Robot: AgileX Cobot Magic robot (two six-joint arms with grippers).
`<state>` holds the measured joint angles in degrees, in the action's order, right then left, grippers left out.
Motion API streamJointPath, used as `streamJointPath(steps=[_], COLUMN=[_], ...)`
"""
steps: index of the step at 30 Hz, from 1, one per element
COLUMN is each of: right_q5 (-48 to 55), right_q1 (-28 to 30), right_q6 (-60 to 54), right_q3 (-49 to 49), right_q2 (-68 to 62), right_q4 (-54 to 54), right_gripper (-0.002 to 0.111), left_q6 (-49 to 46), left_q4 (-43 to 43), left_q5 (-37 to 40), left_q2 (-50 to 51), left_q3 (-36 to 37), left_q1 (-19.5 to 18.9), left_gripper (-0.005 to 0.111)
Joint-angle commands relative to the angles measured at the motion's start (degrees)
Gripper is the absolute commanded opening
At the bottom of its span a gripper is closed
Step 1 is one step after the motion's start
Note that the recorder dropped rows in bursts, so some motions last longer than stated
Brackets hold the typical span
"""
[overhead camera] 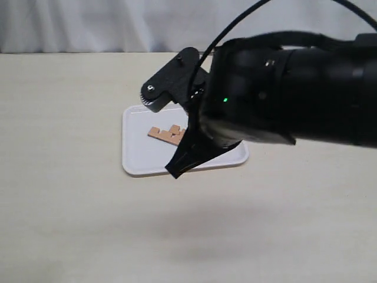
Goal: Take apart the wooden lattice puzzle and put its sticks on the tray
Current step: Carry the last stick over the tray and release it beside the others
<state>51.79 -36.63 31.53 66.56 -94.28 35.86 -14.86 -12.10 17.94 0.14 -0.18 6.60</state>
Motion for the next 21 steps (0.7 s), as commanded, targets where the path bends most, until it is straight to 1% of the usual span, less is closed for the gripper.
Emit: streamJointPath(steps=[1,3,6,8,11,13,18,21], right_q5=[-3.4,-7.1,-16.0,-22.2,-26.5,-28.1,-28.3,-28.6], right_q1=[7.5,10.4,15.6,19.0,22.3,23.3,23.3,23.3], right_q6=[-9.6,-9.7,-10.0,-11.4,-13.6,-17.5,-28.1,-30.8], right_q3=[-0.7,-1.8,-4.6,-6.4,-6.6,-6.1,-4.2,-3.0], right_q2=[0.4,0.5,0.4,-0.8,-3.8,-5.6,-11.0,-14.2], right_q4=[-8.9,-9.7,-12.2,-16.2,-23.9,-29.3,-41.7,-45.4], right_gripper=[0.004,0.004,0.004,0.004,0.004,0.004,0.004,0.005], left_q6=[-0.3,-0.3,-0.3,-0.3,-0.3,-0.3,-0.3,-0.3], left_q4=[-0.1,-0.1,-0.1,-0.1,-0.1,-0.1,-0.1,-0.1], left_q5=[-0.5,-0.5,-0.5,-0.5,-0.5,-0.5,-0.5,-0.5], left_q2=[-0.1,-0.1,-0.1,-0.1,-0.1,-0.1,-0.1,-0.1], left_q3=[0.2,0.2,0.2,0.2,0.2,0.2,0.2,0.2], left_q1=[-0.6,-0.6,-0.6,-0.6,-0.6,-0.6,-0.6,-0.6], left_gripper=[0.000,0.000,0.000,0.000,0.000,0.000,0.000,0.000])
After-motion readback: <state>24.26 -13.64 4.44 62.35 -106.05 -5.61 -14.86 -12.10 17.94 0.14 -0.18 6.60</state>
